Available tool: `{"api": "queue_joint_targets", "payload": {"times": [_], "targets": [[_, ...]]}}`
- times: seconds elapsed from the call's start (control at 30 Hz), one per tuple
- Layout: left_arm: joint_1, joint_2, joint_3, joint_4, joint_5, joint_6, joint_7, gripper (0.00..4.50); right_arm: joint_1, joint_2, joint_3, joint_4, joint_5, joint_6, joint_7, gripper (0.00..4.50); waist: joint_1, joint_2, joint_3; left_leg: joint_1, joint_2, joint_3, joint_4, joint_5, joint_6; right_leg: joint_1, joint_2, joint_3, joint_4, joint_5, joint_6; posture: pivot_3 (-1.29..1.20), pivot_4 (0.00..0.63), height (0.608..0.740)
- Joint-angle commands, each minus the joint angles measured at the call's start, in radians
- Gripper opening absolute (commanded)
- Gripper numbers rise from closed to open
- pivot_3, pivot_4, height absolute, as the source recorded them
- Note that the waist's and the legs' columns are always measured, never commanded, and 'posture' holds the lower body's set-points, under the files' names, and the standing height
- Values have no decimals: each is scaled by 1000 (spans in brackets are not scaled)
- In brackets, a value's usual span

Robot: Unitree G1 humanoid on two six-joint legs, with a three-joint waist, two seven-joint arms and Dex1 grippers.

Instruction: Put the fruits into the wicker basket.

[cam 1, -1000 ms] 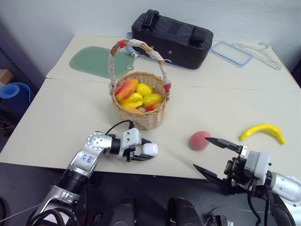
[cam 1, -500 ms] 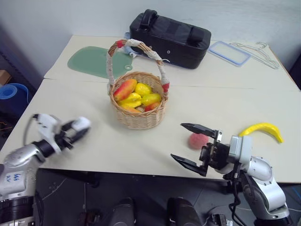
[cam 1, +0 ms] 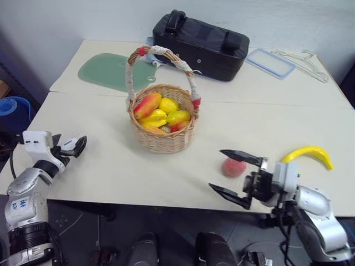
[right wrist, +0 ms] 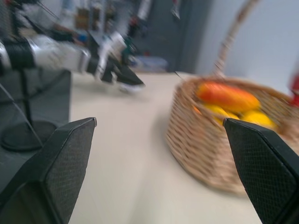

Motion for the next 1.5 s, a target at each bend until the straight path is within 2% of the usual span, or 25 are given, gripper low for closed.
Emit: {"api": "queue_joint_targets", "payload": {"times": [0.03,0.2,0.27,0.33,0.43,0.53,0.6,0.67,0.8,0.9,1.03,1.13,1.23,1.3,1.37,1.5], "targets": [[35,101,48,-77,-81,-64,-198,4477,120,-27,-175,83,9,-59,35,4500,0,0,0,0,0,0,0,0,-1,0,0,0,0,0,0,0,150,740],[204,258,-66,-272,-162,49,-507,4477,251,-40,-345,306,-52,-217,97,4500,-4,1,0,1,0,11,-3,-1,0,0,0,0,-5,0,0,0,150,740],[309,297,-146,-416,-166,43,-622,4477,284,-49,-388,416,-91,-292,115,4500,-11,1,0,1,1,12,-2,-3,3,0,0,3,-6,-1,-1,0,150,740],[354,298,-191,-477,-158,-18,-705,4477,292,-48,-407,472,-111,-330,112,4500,-16,1,1,2,1,12,-2,-3,4,0,0,6,-7,-1,-2,0,150,740],[314,267,-250,-457,-152,-41,-719,4477,290,-45,-381,454,-101,-334,125,4500,-16,2,1,6,3,11,-3,-3,2,0,1,8,-6,0,-5,0,150,740],[278,240,-299,-437,-131,-81,-738,4477,280,-84,-290,277,-53,-195,134,4500,-21,6,2,12,11,12,-4,-5,-3,3,5,9,-6,1,-10,0,150,740],[255,226,-309,-431,-137,-69,-719,4477,213,-108,-244,182,-14,-90,92,4500,-24,7,2,15,15,17,-3,-4,-1,3,8,13,-6,1,-10,0,150,740],[240,216,-317,-415,-124,-74,-708,4477,78,-128,-184,127,4,47,7,4500,-30,6,2,16,17,18,-3,-5,-1,2,10,16,-5,2,-10,0,150,740],[227,206,-334,-399,-116,-66,-691,4477,-137,-146,-73,129,-18,303,-128,4500,-25,6,2,13,16,22,-3,-5,-1,-5,12,20,-3,2,-11,0,150,740],[223,208,-354,-401,-108,-59,-687,4477,-268,-134,37,196,-41,383,-106,4500,-14,6,2,8,17,23,-1,-6,-4,-10,16,20,0,2,-11,0,150,740],[236,208,-343,-416,-116,-48,-670,4477,-338,-149,116,248,-28,496,-47,4500,-15,6,2,4,17,25,0,-6,-4,-13,16,19,0,2,-11,0,150,740],[257,208,-331,-426,-116,-49,-661,4500,-364,-149,144,280,-43,511,-9,3906,-16,6,2,-1,17,26,1,-6,-4,-16,16,18,0,2,-10,0,150,740],[272,204,-320,-436,-117,-51,-644,4500,-394,-140,160,324,-62,486,27,2891,-18,6,2,-2,17,27,4,-7,-3,-16,16,18,-1,2,-10,0,150,740],[276,196,-311,-437,-118,-54,-623,4500,-405,-130,145,311,2,497,99,2443,-18,6,2,-2,17,28,7,-7,-3,-16,16,18,-3,2,-10,0,150,740],[273,180,-301,-432,-112,-64,-594,4500,-417,-129,131,269,78,560,140,2367,-18,6,2,-2,17,27,7,-8,0,-16,16,19,-2,2,-10,0,150,740],[286,124,-266,-446,-155,-29,-515,4500,-557,-16,152,174,122,569,64,2367,-32,6,2,-1,19,26,9,-9,1,-16,17,20,1,4,-12,0,150,740]]}}
